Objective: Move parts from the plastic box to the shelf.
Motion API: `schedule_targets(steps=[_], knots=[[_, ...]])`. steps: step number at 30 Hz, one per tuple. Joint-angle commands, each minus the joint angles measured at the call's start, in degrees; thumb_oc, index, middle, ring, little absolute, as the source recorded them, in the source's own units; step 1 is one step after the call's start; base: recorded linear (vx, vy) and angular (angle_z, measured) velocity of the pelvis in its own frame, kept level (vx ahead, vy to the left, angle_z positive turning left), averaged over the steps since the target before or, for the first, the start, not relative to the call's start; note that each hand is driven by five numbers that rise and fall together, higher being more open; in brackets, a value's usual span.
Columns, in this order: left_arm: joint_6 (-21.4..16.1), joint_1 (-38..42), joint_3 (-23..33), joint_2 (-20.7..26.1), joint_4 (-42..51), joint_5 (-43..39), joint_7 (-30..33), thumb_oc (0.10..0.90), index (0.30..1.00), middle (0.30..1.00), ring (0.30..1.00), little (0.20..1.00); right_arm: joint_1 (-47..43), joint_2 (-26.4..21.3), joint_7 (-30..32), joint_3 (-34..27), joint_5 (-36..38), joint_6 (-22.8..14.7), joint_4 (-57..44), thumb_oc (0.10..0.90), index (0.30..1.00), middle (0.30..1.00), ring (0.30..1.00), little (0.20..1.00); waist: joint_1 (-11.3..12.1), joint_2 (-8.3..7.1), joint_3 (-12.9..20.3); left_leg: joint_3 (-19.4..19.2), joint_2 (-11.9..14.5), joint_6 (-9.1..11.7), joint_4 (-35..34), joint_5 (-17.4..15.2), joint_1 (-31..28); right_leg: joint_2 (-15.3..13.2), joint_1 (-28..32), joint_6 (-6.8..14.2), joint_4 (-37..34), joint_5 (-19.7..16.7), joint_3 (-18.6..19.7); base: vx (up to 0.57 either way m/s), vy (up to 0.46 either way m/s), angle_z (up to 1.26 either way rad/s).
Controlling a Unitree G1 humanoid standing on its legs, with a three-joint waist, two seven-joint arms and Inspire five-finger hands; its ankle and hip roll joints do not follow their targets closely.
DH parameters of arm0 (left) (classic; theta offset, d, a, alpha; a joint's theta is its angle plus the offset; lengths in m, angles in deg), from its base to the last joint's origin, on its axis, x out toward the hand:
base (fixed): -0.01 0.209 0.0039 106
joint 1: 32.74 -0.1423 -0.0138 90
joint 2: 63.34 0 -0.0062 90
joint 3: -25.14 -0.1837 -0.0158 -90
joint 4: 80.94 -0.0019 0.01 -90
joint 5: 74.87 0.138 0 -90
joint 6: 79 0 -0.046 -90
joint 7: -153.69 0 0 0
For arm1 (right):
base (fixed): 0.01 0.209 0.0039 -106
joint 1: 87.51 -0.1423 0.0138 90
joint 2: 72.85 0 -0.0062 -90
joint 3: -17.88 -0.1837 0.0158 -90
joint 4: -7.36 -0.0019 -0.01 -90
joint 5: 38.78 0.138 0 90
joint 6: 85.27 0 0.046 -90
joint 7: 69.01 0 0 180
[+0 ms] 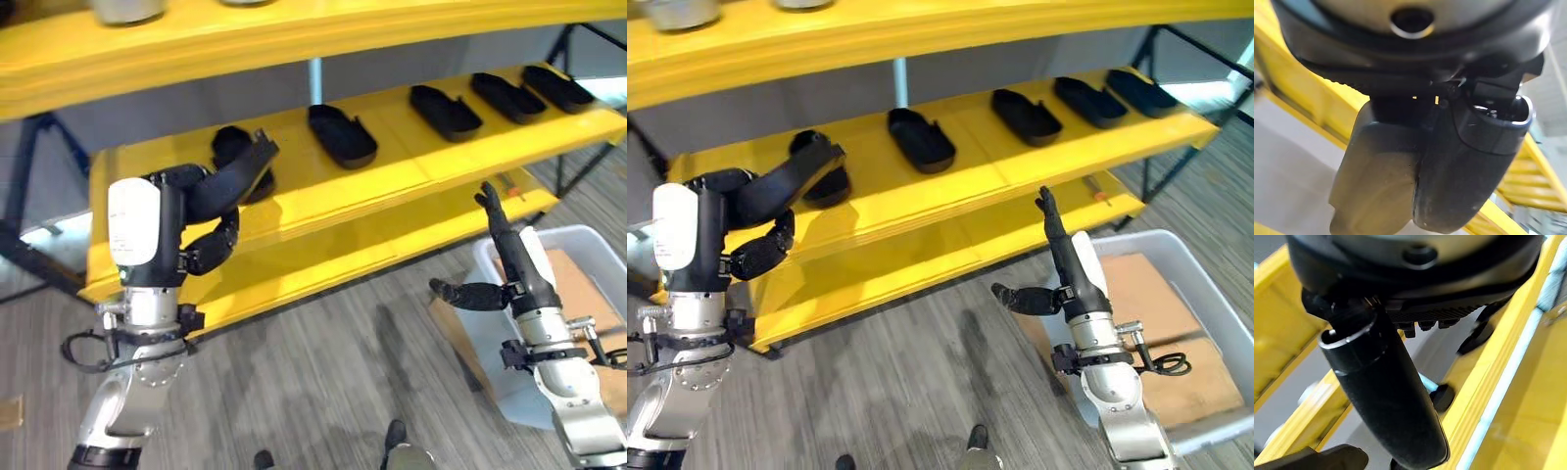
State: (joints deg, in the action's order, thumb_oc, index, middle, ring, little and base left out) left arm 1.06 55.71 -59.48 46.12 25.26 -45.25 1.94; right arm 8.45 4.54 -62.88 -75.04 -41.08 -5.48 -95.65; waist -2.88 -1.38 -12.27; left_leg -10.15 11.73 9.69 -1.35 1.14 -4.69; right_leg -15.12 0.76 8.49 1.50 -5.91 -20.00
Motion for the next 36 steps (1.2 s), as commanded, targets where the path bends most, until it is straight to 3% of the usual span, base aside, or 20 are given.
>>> schedule_targets(steps=[1,2,5,13,17,21,24,26,28,30,33,36], knots=[[-3.8,4.4,4.8,1.5,6.0,-0.4,5.4,0.400,0.300,0.300,0.300,0.300,-3.4,-5.0,3.6,-2.5,-0.7,-5.0,-4.3,0.900,1.000,1.000,1.000,1.000,-2.6,0.97,7.5,0.6,4.0,-1.1,-0.8,1.9,0.4,2.3,1.1,-1.0,0.7,4.5,0.9,0.07,0.260,0.12],[-3.4,3.7,5.5,1.9,5.6,0.1,6.2,0.400,0.300,0.300,0.300,0.300,-3.7,-3.7,3.7,-1.9,-1.7,-4.6,-3.7,0.900,1.000,1.000,1.000,1.000,-1.8,0.48,7.8,0.4,0.6,-2.4,-3.0,0.6,-0.8,0.0,1.3,0.7,0.5,3.2,0.8,0.07,0.330,0.07],[-2.9,2.4,7.2,2.6,5.3,0.7,6.9,0.400,0.300,0.300,0.300,0.300,-4.9,-2.2,3.3,-0.6,-2.6,-4.1,-3.0,0.900,1.000,1.000,1.000,1.000,-0.9,-0.89,7.8,0.3,-2.4,-4.0,-3.6,-1.1,-0.6,-2.7,0.8,2.6,0.3,0.8,1.3,0.04,0.293,-0.07],[-2.2,-1.0,10.0,1.7,5.5,1.2,7.1,0.400,0.300,0.300,0.300,0.300,-7.2,-0.9,1.5,2.5,-3.0,-3.7,-2.9,0.900,1.000,1.000,1.000,1.000,0.9,-3.01,8.0,-0.2,-8.3,-7.5,-3.6,-4.0,-0.5,-7.8,0.0,5.6,-1.3,-5.6,2.2,0.04,0.176,-0.03],[-1.5,-1.6,10.1,1.9,5.8,2.2,7.0,0.400,0.300,0.300,0.300,0.300,-9.4,-0.3,1.1,4.8,-3.5,-3.5,-2.2,0.900,1.000,1.000,1.000,1.000,1.9,-3.30,7.3,-0.5,-10.8,-9.3,-3.6,-5.2,-0.7,-9.9,-2.5,6.0,1.0,-8.6,4.2,0.01,0.213,-0.13],[-1.4,-1.4,9.3,2.4,5.2,2.3,5.9,0.400,0.300,0.300,0.300,0.300,-9.4,0.1,0.3,6.3,-3.5,-3.3,-1.5,0.900,1.000,1.000,1.000,1.000,2.0,-2.38,5.4,-0.3,-12.4,-11.2,-3.6,-6.1,-2.1,-11.2,-5.8,4.7,9.3,-9.9,7.2,0.02,0.175,-0.34],[-1.3,-1.4,8.8,2.5,4.1,1.4,5.0,0.400,0.300,0.300,0.300,0.300,-8.6,0.2,-0.4,6.4,-2.9,-3.6,-1.4,0.900,1.000,1.000,1.000,1.000,1.2,-1.42,3.8,0.0,-12.0,-11.8,-3.6,-6.9,-3.0,-8.1,-10.2,3.7,15.5,-7.7,9.8,0.04,0.086,-0.27],[-1.4,-1.7,8.8,2.1,3.2,0.7,4.3,0.400,0.300,0.300,0.300,0.300,-7.7,-0.2,-1.3,5.8,-2.1,-3.5,-1.1,0.900,1.000,1.000,1.000,1.000,-0.4,-0.64,3.4,-0.2,-11.3,-11.3,-3.6,-7.2,-3.5,-1.7,-14.1,2.3,12.4,-3.1,11.5,0.12,0.011,-0.38],[-1.3,-1.7,9.4,1.7,2.5,0.4,3.9,0.400,0.300,0.300,0.300,0.300,-7.1,-0.6,-1.6,5.3,-1.1,-3.7,-1.1,0.900,1.000,1.000,1.000,1.000,-1.2,-0.60,3.3,0.0,-11.3,-10.5,-3.6,-7.3,-3.7,1.5,-16.1,2.2,4.3,-4.4,12.6,0.23,-0.110,-0.30],[-1.0,-1.2,8.6,1.6,1.1,0.5,3.4,0.400,0.300,0.300,0.300,0.300,-4.9,-1.2,-2.1,3.8,-1.1,-4.1,-2.2,0.900,1.000,1.000,1.000,1.000,-3.7,-0.74,3.2,1.8,-10.8,-9.5,-3.6,-8.9,-5.4,5.2,-17.0,2.8,-2.1,-5.5,18.6,0.28,-0.142,0.13],[-1.7,-1.2,7.5,1.0,1.1,1.1,2.1,0.400,0.300,0.300,0.300,0.300,-2.1,-1.5,-2.8,1.9,-1.1,-4.2,-2.9,0.900,1.000,1.000,1.000,1.000,-4.4,-1.61,3.5,2.7,-10.7,-8.9,-3.6,-8.9,-6.3,5.7,-15.7,2.6,-2.6,-6.1,20.0,0.14,-0.126,0.59],[-2.5,-2.9,7.6,-1.2,1.7,0.0,1.9,0.400,0.300,0.300,0.300,0.300,0.3,-2.3,-3.4,-0.3,0.7,-4.4,-3.4,0.900,1.000,1.000,1.000,1.000,-5.0,-0.97,4.6,3.4,-9.3,-8.5,-3.6,-8.2,-6.7,6.8,-14.8,1.9,-2.2,-6.0,18.4,0.21,-0.218,0.75]])
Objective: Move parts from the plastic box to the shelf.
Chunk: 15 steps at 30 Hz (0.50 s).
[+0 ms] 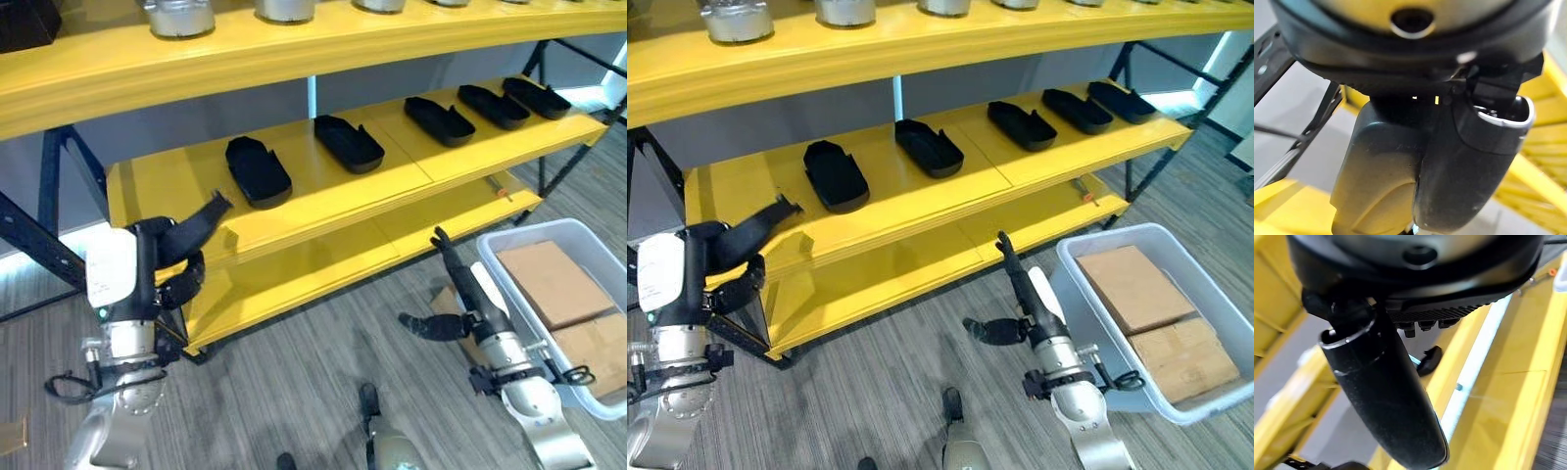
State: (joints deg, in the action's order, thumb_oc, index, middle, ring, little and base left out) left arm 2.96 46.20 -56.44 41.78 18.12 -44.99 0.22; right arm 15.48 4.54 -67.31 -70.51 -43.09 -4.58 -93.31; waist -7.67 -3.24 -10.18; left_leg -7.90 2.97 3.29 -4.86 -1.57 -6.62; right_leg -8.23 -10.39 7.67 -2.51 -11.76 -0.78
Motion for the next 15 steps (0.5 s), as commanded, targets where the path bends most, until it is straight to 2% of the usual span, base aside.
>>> schedule_targets(steps=[1,4,7,8,10,11,12,13,14,15], knots=[[-4.6,6.5,4.5,2.9,8.8,-1.0,3.5,0.400,0.300,0.300,0.300,0.300,-6.3,-2.3,1.1,-5.2,3.5,-5.3,-5.2,0.900,1.000,1.000,1.000,1.000,-0.3,1.13,2.7,1.2,-0.2,-2.1,-0.1,-5.1,-4.7,0.2,-3.6,2.4,2.3,0.3,-1.3,0.06,-0.062,0.08],[-4.7,6.4,4.7,2.3,9.1,-2.4,3.5,0.400,0.300,0.300,0.300,0.300,-5.5,-2.7,1.0,-6.2,4.2,-5.3,-4.9,0.900,1.000,1.000,1.000,1.000,-0.6,1.66,3.4,1.7,0.7,-1.7,-0.1,-4.5,-4.1,1.0,-3.4,1.7,2.9,1.5,-2.1,0.11,-0.140,-0.05],[-4.6,7.6,4.4,1.4,8.9,-3.5,3.8,0.400,0.300,0.300,0.300,0.300,-4.4,-2.8,1.6,-7.6,4.6,-5.4,-4.5,0.900,1.000,1.000,1.000,1.000,-0.9,2.14,3.7,1.9,2.6,-0.4,-0.1,-3.7,-3.8,1.5,-3.3,0.7,4.9,3.7,-4.0,0.12,-0.168,0.21],[-4.4,8.8,3.6,1.1,9.0,-3.9,3.9,0.400,0.300,0.300,0.300,0.300,-3.2,-3.1,2.3,-9.3,5.2,-5.5,-4.2,0.900,1.000,1.000,1.000,1.000,-1.5,2.18,3.6,1.3,4.7,0.9,1.5,-3.4,-3.5,1.4,-2.3,-0.3,6.5,6.0,-6.4,0.12,-0.212,0.27],[-4.5,9.0,3.5,0.9,9.0,-4.2,3.8,0.400,0.300,0.300,0.300,0.300,-2.8,-3.5,2.3,-9.7,5.2,-5.6,-4.3,0.900,1.000,1.000,1.000,1.000,-1.9,2.07,3.3,1.2,5.4,1.3,4.8,-3.5,-2.2,1.2,-1.4,-0.9,7.0,7.0,-7.6,0.10,-0.184,0.88],[-4.9,9.1,3.3,0.7,9.2,-4.8,3.9,0.400,0.300,0.300,0.300,0.300,-3.0,-4.3,2.6,-9.9,5.0,-5.7,-4.2,0.900,1.000,1.000,1.000,1.000,-1.1,1.30,2.0,1.4,5.2,2.3,14.1,-2.9,2.1,0.8,0.9,-2.1,7.2,8.3,-8.6,0.03,-0.098,1.27],[-4.9,9.1,3.3,0.7,9.2,-4.8,3.9,0.400,0.300,0.300,0.300,0.300,-3.0,-4.2,2.6,-9.9,5.0,-5.8,-4.2,0.900,1.000,1.000,1.000,1.000,-1.3,1.28,2.0,1.6,5.1,2.3,14.6,-3.0,2.5,0.7,0.9,-2.1,7.1,8.2,-8.7,0.04,-0.218,0.87],[-5.0,9.3,3.2,0.7,9.5,-4.8,4.4,0.400,0.300,0.300,0.300,0.300,-3.9,-5.0,2.3,-9.4,5.6,-5.9,-4.4,0.900,1.000,1.000,1.000,1.000,0.7,0.12,0.0,3.8,3.3,4.0,26.4,-1.1,8.4,0.7,3.1,-3.8,7.0,9.4,-9.3,-0.04,-0.166,0.40],[-5.0,9.6,3.1,1.0,9.7,-4.7,4.6,0.400,0.300,0.300,0.300,0.300,-4.7,-5.3,2.3,-9.2,5.9,-6.1,-4.3,0.900,1.000,1.000,1.000,1.000,1.4,-0.70,-0.8,5.9,1.2,4.7,31.4,-0.4,12.1,0.3,3.1,-4.1,7.1,9.1,-9.8,-0.04,-0.164,0.17],[-5.0,9.7,3.1,1.0,9.7,-4.7,4.6,0.400,0.300,0.300,0.300,0.300,-4.7,-5.3,2.3,-9.2,5.9,-6.1,-4.3,0.900,1.000,1.000,1.000,1.000,1.2,-0.75,-0.6,6.1,1.1,4.6,31.5,-0.4,12.5,0.2,2.9,-4.1,7.1,9.1,-10.0,-0.05,-0.041,0.20]])
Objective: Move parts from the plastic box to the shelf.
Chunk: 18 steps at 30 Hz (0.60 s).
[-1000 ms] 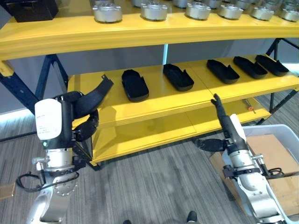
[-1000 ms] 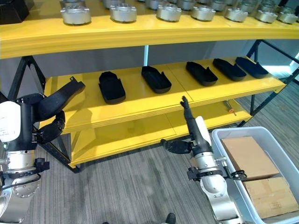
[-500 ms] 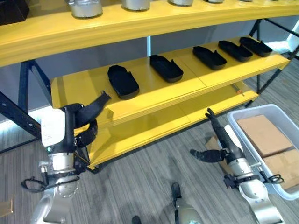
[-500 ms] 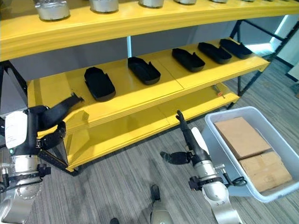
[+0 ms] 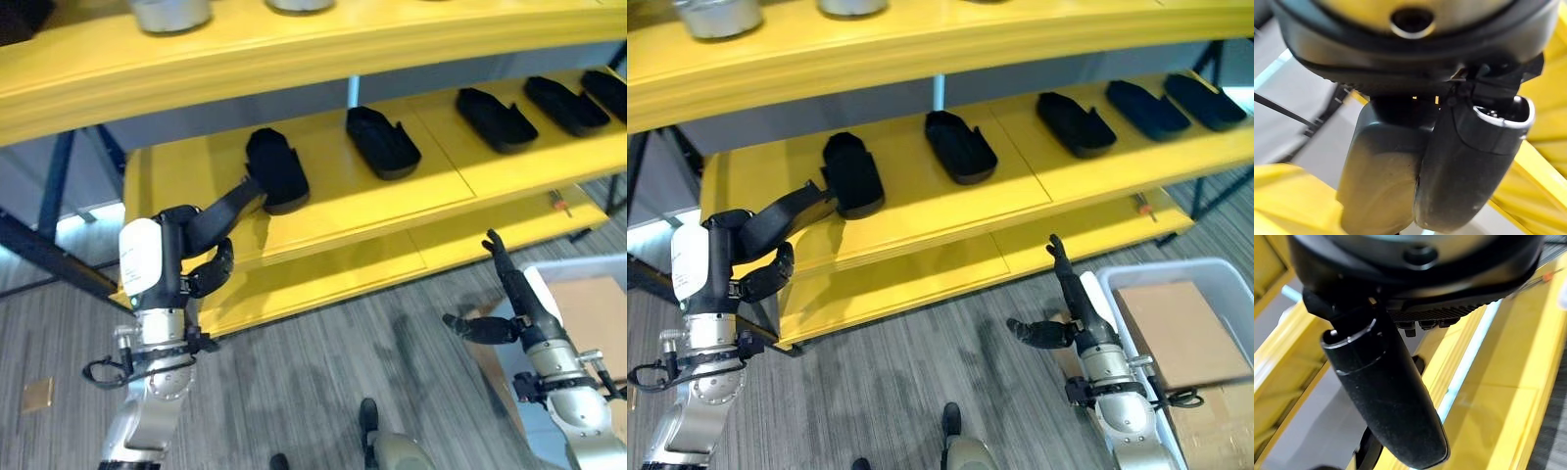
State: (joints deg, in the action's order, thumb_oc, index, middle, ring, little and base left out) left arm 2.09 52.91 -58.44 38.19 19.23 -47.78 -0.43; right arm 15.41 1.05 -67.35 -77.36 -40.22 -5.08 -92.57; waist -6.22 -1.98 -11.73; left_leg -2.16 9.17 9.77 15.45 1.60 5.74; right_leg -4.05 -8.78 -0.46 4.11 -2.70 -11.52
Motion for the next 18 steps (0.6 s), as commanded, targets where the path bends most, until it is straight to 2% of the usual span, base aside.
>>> schedule_targets(steps=[1,2,3,4,5,6,7,8,9,10,11,12,14,18], knots=[[-4.2,2.9,5.1,4.6,8.6,-1.9,5.2,0.400,0.300,0.300,0.300,0.300,-4.6,-1.8,2.3,-2.3,3.1,-5.6,-5.0,0.900,1.000,1.000,1.000,1.000,-0.3,-2.01,1.0,0.4,-5.1,-1.8,11.3,-3.5,0.2,-4.0,1.3,4.0,0.5,0.0,0.7,0.05,-0.039,0.15],[-3.8,1.6,5.9,4.6,8.7,-1.9,5.8,0.400,0.300,0.300,0.300,0.300,-5.1,-1.5,2.7,-2.5,3.5,-5.7,-4.8,0.900,1.000,1.000,1.000,1.000,0.5,-3.11,0.6,-0.7,-0.6,-3.0,8.0,-3.0,2.6,-3.6,2.1,4.6,0.4,0.9,0.3,0.11,-0.010,0.11],[-3.8,0.8,6.9,4.7,9.4,-1.9,6.4,0.400,0.300,0.300,0.300,0.300,-4.9,-1.1,3.2,-2.6,3.5,-5.9,-4.7,0.900,1.000,1.000,1.000,1.000,0.5,-3.72,1.4,-1.3,3.5,-3.1,1.9,-2.1,1.6,-4.2,2.2,5.4,0.0,0.9,0.6,0.18,0.046,0.25],[-4.1,0.3,7.5,4.8,9.8,-2.1,7.0,0.400,0.300,0.300,0.300,0.300,-4.8,-0.9,3.7,-2.7,3.4,-5.8,-4.7,0.900,1.000,1.000,1.000,1.000,0.5,-4.00,1.9,-1.8,6.9,-3.1,-4.1,-0.4,1.0,-4.9,2.5,6.3,0.0,1.3,0.8,0.19,0.206,0.25],[-4.0,0.3,7.9,4.9,10.0,-2.4,7.5,0.400,0.300,0.300,0.300,0.300,-4.6,-0.9,4.3,-2.8,2.9,-5.8,-4.7,0.900,1.000,1.000,1.000,1.000,0.5,-3.89,1.9,-2.8,10.8,-2.6,-8.5,3.2,1.4,-6.2,2.8,7.4,0.2,2.0,0.9,0.15,0.150,0.33],[-4.0,0.2,8.0,4.9,10.0,-2.4,7.5,0.400,0.300,0.300,0.300,0.300,-4.6,-1.0,4.4,-2.7,2.8,-5.8,-4.7,0.900,1.000,1.000,1.000,1.000,0.5,-3.69,2.0,-3.2,11.1,-2.2,-11.0,4.6,0.2,-5.8,2.7,7.2,0.6,2.3,0.9,0.19,0.297,0.16],[-3.1,0.7,8.1,5.1,9.7,-2.7,8.5,0.400,0.300,0.300,0.300,0.300,-4.8,-1.1,5.7,-2.3,2.6,-5.6,-4.2,0.900,1.000,1.000,1.000,1.000,0.7,-2.68,2.2,-3.1,14.1,-1.3,-15.0,9.5,-0.1,-6.9,2.7,8.0,1.3,3.2,1.6,0.21,0.251,0.10],[-3.1,0.3,8.3,4.9,9.4,-2.5,8.8,0.400,0.300,0.300,0.300,0.300,-4.8,-1.0,5.5,-1.8,2.3,-5.6,-4.1,0.900,1.000,1.000,1.000,1.000,1.1,-1.62,2.4,-2.9,13.4,-1.5,-17.2,7.5,-2.3,-6.8,2.7,8.4,2.4,4.2,1.9,0.19,0.278,-0.17],[-3.2,0.3,8.3,4.8,9.5,-2.4,8.8,0.400,0.300,0.300,0.300,0.300,-4.8,-1.0,5.5,-1.7,2.3,-5.6,-4.1,0.900,1.000,1.000,1.000,1.000,1.2,-1.63,2.4,-3.2,13.4,-1.6,-17.4,7.7,-2.4,-6.8,2.5,8.3,2.5,4.0,2.2,0.13,0.156,-0.39],[-3.2,0.0,8.8,5.0,9.9,-1.7,9.6,0.400,0.300,0.300,0.300,0.300,-4.6,-1.0,5.3,-1.6,1.7,-5.7,-4.3,0.900,1.000,1.000,1.000,1.000,1.2,-0.77,3.1,-3.3,13.2,-0.1,-18.6,8.2,-3.3,-6.5,2.7,8.6,2.3,3.6,2.8,0.09,0.152,-0.57],[-3.1,0.0,8.8,4.9,10.2,-1.7,9.0,0.400,0.300,0.300,0.300,0.300,-4.2,-0.8,4.9,-1.9,1.5,-5.7,-4.7,0.900,1.000,1.000,1.000,1.000,0.7,-0.21,3.6,-4.9,12.8,0.2,-19.6,7.7,-3.7,-6.9,3.1,8.8,2.2,3.4,2.5,0.21,0.345,-0.61],[-3.4,0.1,8.8,5.2,11.1,-1.3,8.8,0.400,0.300,0.300,0.300,0.300,-3.5,-0.3,4.6,-2.4,1.3,-5.2,-4.9,0.900,1.000,1.000,1.000,1.000,0.8,0.06,4.1,-5.6,10.4,0.1,-19.3,6.2,-4.3,-8.5,4.3,9.7,1.3,2.5,2.4,0.26,0.429,-0.34],[-3.5,-0.6,9.6,5.9,11.6,-1.2,8.7,0.400,0.300,0.300,0.300,0.300,-3.1,0.6,4.0,-2.5,0.9,-4.5,-5.0,0.900,1.000,1.000,1.000,1.000,1.0,-0.66,4.6,-7.2,7.2,-0.9,-18.9,3.8,-5.7,-11.1,6.2,11.0,-0.7,0.5,3.1,0.23,0.375,-0.03],[-3.4,0.0,10.0,7.0,11.3,-1.4,8.9,0.400,0.300,0.300,0.300,0.300,-3.4,1.8,4.0,-2.1,0.4,-4.0,-4.4,0.900,1.000,1.000,1.000,1.000,1.3,-1.75,5.3,-8.7,4.8,-1.8,-18.1,1.6,-5.9,-13.6,7.0,12.4,-2.5,-1.3,2.7,0.07,0.143,-0.09]])
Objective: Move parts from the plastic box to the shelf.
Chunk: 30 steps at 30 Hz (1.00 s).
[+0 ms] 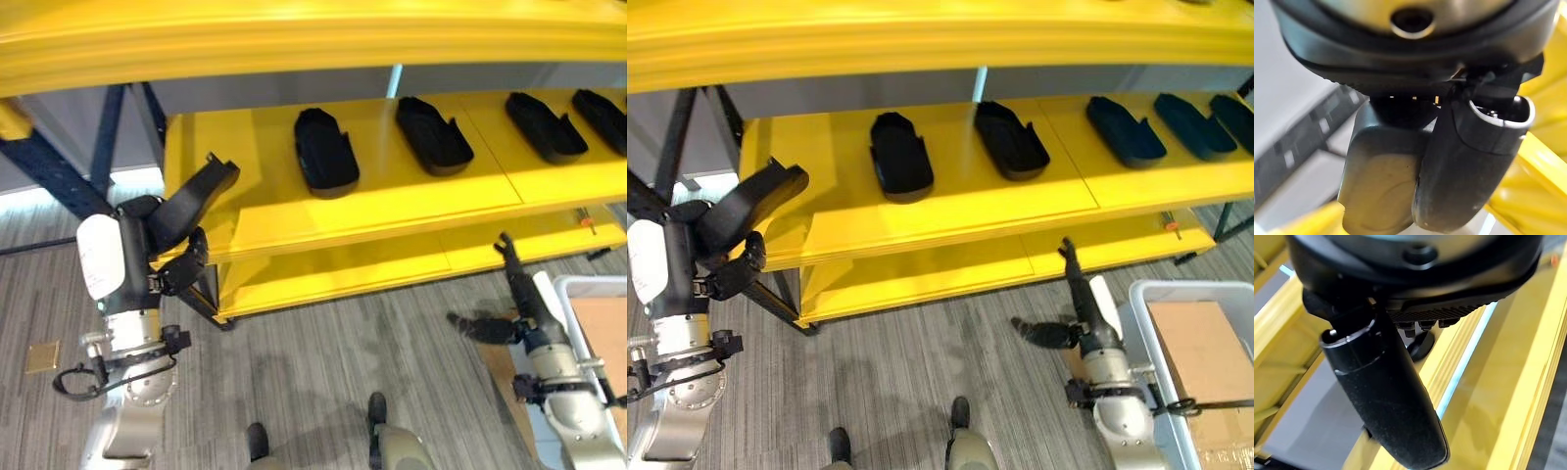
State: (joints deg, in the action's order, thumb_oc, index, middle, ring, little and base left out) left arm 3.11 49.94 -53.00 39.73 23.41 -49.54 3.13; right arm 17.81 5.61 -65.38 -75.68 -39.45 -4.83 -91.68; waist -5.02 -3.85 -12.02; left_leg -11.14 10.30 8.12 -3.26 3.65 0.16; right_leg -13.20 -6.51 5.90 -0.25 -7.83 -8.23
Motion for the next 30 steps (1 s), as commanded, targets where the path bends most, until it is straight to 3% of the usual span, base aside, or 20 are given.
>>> schedule_targets(steps=[1,4,10,21,26,27,30], knots=[[-4.4,3.0,4.6,5.5,7.1,0.3,5.4,0.400,0.300,0.300,0.300,0.300,-5.8,-2.7,2.1,-3.8,-0.4,-4.2,-5.3,0.900,1.000,1.000,1.000,1.000,0.1,0.00,5.6,0.3,3.6,-0.2,0.7,-0.5,-0.3,-4.6,4.8,6.1,1.7,3.7,-0.6,0.08,0.153,0.13],[-3.1,4.0,3.5,7.6,5.3,2.3,4.9,0.400,0.300,0.300,0.300,0.300,-6.5,-2.6,1.6,-3.1,-0.9,-3.7,-4.6,0.900,1.000,1.000,1.000,1.000,0.0,-0.73,6.2,-1.1,2.4,-0.6,1.4,-1.8,-0.5,-5.8,4.6,7.1,0.6,2.1,-0.7,0.07,0.090,0.02],[-1.8,5.5,0.6,10.2,1.2,5.8,2.6,0.400,0.300,0.300,0.300,0.300,-6.4,-2.8,1.1,-3.4,-1.0,-3.4,-4.1,0.900,1.000,1.000,1.000,1.000,-0.7,-1.16,6.5,-2.2,2.6,-0.3,1.7,-2.0,-0.4,-6.0,4.5,7.5,-0.2,1.4,-1.3,0.05,0.018,-0.12],[-0.5,13.6,-11.1,16.8,-8.8,15.1,-5.1,0.400,0.300,0.300,0.300,0.300,-9.5,-4.4,-1.4,-1.3,0.9,-3.2,-3.1,0.900,1.000,1.000,1.000,1.000,-3.9,-0.15,3.8,-4.5,5.1,1.5,1.7,-0.3,0.7,-4.3,0.7,7.1,0.0,1.9,-0.4,0.00,-0.019,-0.10],[-0.3,15.2,-12.6,17.9,-11.0,16.8,-5.5,0.400,0.300,0.300,0.300,0.300,-10.1,-4.7,-1.8,-1.1,1.3,-3.3,-2.8,0.900,1.000,1.000,1.000,1.000,-4.2,0.05,3.1,-5.0,5.5,1.6,1.5,0.0,0.9,-4.0,-0.5,7.0,0.2,2.0,0.2,-0.02,-0.006,-0.19],[1.3,18.1,-15.1,20.4,-14.9,20.2,-6.9,0.400,0.300,0.300,0.300,0.300,-11.5,-5.4,-2.5,0.2,1.7,-3.2,-2.2,0.900,1.000,1.000,1.000,1.000,-4.9,0.44,1.8,-5.4,5.8,1.8,1.3,0.3,1.5,-3.7,-2.1,7.0,0.6,1.9,0.8,-0.04,-0.005,-0.13],[1.4,18.9,-15.2,19.8,-16.0,20.4,-6.6,0.400,0.300,0.300,0.300,0.300,-11.9,-5.4,-2.8,0.4,2.0,-3.3,-2.0,0.900,1.000,1.000,1.000,1.000,-5.0,0.45,0.9,-5.2,5.9,1.8,1.4,0.4,2.0,-3.7,-2.8,6.9,0.9,2.0,0.9,-0.03,-0.003,-0.07]])
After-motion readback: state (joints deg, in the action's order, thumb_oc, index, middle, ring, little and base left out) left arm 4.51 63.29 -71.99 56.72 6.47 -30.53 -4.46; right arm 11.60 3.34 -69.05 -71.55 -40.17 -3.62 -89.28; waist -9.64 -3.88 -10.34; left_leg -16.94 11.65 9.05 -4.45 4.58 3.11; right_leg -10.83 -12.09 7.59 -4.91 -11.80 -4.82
